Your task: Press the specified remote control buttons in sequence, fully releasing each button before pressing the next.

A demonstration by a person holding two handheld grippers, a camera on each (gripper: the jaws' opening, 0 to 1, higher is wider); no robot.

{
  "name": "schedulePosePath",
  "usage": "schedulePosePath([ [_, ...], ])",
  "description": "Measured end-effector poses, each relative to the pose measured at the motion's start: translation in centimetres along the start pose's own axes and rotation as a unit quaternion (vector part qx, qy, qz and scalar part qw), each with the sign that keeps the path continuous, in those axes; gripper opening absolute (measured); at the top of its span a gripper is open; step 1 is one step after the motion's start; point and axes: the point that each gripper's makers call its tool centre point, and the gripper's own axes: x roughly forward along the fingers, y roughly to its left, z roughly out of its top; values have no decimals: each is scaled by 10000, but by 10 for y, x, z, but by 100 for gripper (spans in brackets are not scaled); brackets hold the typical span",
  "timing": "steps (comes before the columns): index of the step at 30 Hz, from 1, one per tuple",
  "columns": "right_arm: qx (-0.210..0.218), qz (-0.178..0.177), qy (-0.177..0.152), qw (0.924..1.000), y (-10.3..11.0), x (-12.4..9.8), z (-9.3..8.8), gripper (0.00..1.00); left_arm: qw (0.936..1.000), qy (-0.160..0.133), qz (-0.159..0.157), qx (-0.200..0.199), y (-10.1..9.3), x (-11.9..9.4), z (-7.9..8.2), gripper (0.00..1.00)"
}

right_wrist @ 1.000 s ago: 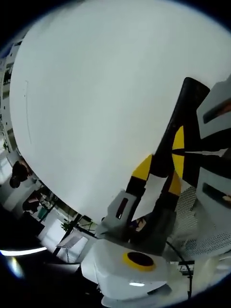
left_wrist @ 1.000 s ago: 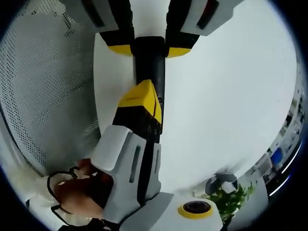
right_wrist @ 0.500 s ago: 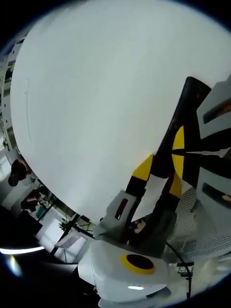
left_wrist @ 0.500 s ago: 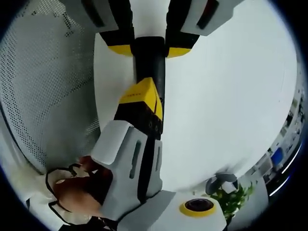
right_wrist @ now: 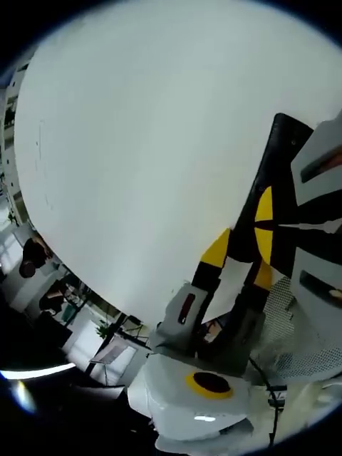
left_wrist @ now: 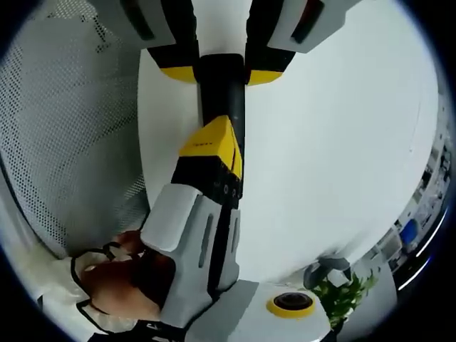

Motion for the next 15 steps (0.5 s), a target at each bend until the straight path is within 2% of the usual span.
schedulePosePath([
  [1, 77, 62, -77, 9999, 2, -4, 2, 0, 10000, -9, 36, 6, 0, 0, 0, 22],
  [2, 194, 88, -287, 9994, 3, -8, 9, 0, 10000, -13, 78, -6, 0, 1, 0, 22],
  [3, 75, 59, -587, 9982, 4, -18, 18, 0, 9999, -14, 107, -35, 0, 1, 1, 22],
  [8, -239, -194, -1228, 9920, 3, -48, 40, 0, 9996, -11, 161, -228, 1, 1, 1, 22],
  [9, -330, -220, -1393, 9895, 4, -55, 44, 3, 9994, -27, 170, -284, 1, 1, 1, 22],
  [15, -617, -474, -1914, 9784, 8, -84, 56, 9, 9988, -103, 234, -422, 1, 1, 2, 22],
])
